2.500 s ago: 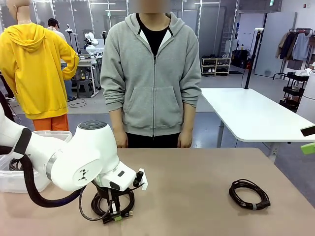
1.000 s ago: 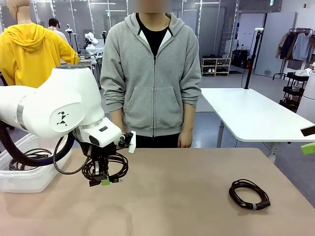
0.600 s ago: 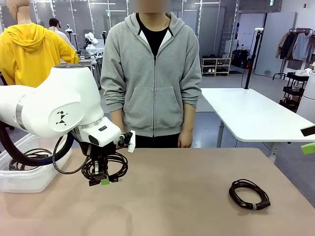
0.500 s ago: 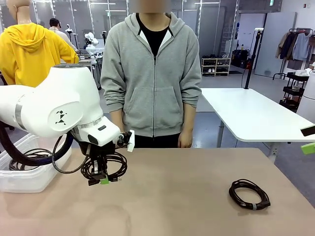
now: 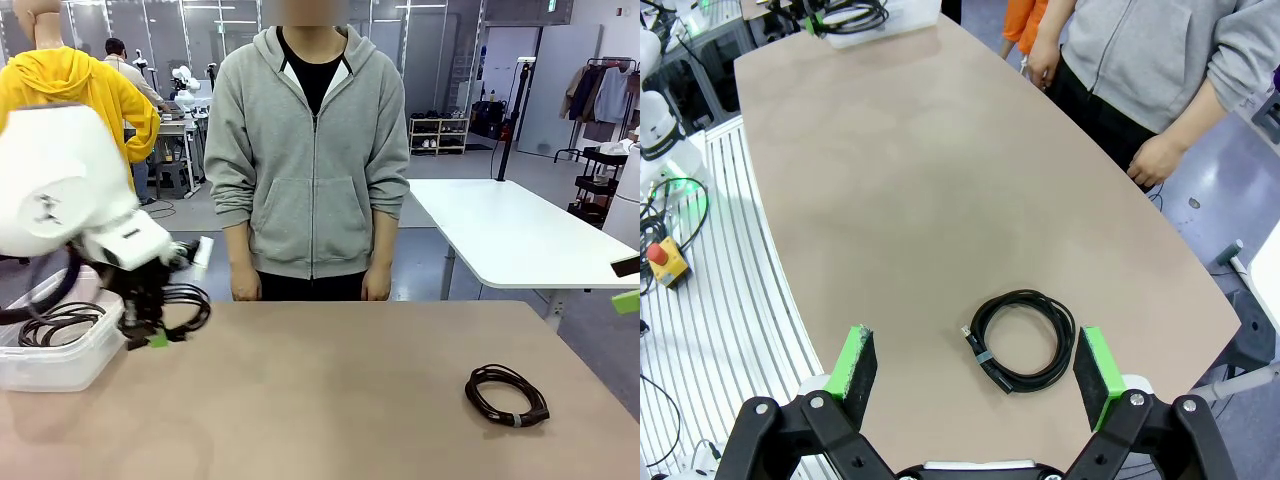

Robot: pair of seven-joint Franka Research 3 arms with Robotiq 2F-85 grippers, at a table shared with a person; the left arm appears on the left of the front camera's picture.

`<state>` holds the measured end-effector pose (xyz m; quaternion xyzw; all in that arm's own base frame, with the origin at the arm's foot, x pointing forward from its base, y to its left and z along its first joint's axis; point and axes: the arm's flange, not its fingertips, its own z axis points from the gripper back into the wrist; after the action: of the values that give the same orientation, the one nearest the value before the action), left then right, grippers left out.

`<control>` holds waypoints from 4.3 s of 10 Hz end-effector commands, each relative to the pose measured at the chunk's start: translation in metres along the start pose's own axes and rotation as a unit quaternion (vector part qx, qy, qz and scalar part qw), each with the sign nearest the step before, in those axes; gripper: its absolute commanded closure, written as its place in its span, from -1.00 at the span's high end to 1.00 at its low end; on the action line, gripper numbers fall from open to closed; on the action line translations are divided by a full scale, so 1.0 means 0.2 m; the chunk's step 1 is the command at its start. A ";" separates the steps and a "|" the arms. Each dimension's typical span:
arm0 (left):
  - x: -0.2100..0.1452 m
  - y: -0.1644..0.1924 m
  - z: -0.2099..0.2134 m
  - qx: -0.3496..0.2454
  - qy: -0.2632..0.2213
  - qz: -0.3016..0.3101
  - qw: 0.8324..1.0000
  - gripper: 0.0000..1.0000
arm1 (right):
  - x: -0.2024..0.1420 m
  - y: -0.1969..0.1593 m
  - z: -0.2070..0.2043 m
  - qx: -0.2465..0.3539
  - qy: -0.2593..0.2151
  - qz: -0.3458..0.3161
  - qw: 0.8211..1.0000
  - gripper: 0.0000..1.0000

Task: Organize and store the cables.
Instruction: Place the USB Extension Cable into the Organizing box.

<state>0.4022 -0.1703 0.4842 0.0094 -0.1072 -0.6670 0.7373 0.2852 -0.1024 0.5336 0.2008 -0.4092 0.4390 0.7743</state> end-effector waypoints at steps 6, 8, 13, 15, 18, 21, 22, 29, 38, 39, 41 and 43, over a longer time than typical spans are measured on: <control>-0.79 0.49 0.22 0.001 0.004 -0.015 1.000 -0.73 | 0.00 0.01 0.00 -0.003 -0.001 0.002 1.000 1.00; -0.88 0.61 0.08 -0.002 0.030 -0.009 0.999 -0.73 | 0.00 0.01 0.00 -0.003 -0.001 0.002 1.000 1.00; -1.09 0.79 -0.13 -0.030 0.031 0.054 0.998 -0.73 | 0.00 0.01 0.00 -0.003 -0.001 0.002 1.000 1.00; -1.10 0.83 -0.17 -0.044 0.025 0.058 0.997 -0.13 | 0.00 0.01 0.00 -0.003 -0.001 0.002 1.000 1.00; -1.09 0.83 -0.17 -0.032 0.037 0.070 0.996 0.51 | 0.00 0.01 0.00 -0.003 -0.001 0.002 1.000 1.00; -1.11 0.84 -0.13 -0.019 0.034 0.078 0.996 0.59 | 0.00 0.01 0.00 -0.003 -0.001 0.002 1.000 1.00; -1.11 0.82 -0.12 -0.016 0.038 0.081 0.996 0.77 | 0.00 0.01 0.00 -0.003 -0.001 0.002 1.000 1.00; -1.11 0.83 -0.13 -0.021 0.034 0.075 0.996 1.00 | 0.00 0.01 0.00 -0.003 -0.001 0.002 1.000 1.00; -1.11 0.83 -0.13 -0.021 0.034 0.075 0.996 1.00 | 0.00 0.01 0.00 -0.003 -0.001 0.002 1.000 1.00; -1.11 0.83 -0.13 -0.021 0.034 0.075 0.996 1.00 | 0.00 0.01 0.00 -0.003 -0.001 0.002 1.000 1.00; -1.10 0.82 -0.13 -0.020 0.036 0.082 0.996 1.00 | 0.00 0.01 0.00 -0.003 -0.001 0.002 1.000 1.00; -1.03 0.79 0.05 0.024 -0.015 0.031 0.999 1.00 | 0.10 0.00 0.01 -0.008 0.035 0.015 0.999 1.00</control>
<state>0.5479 0.0558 0.4704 0.0143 -0.0918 -0.6216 0.7778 0.2863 -0.0994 0.5379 0.1938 -0.4064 0.4449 0.7742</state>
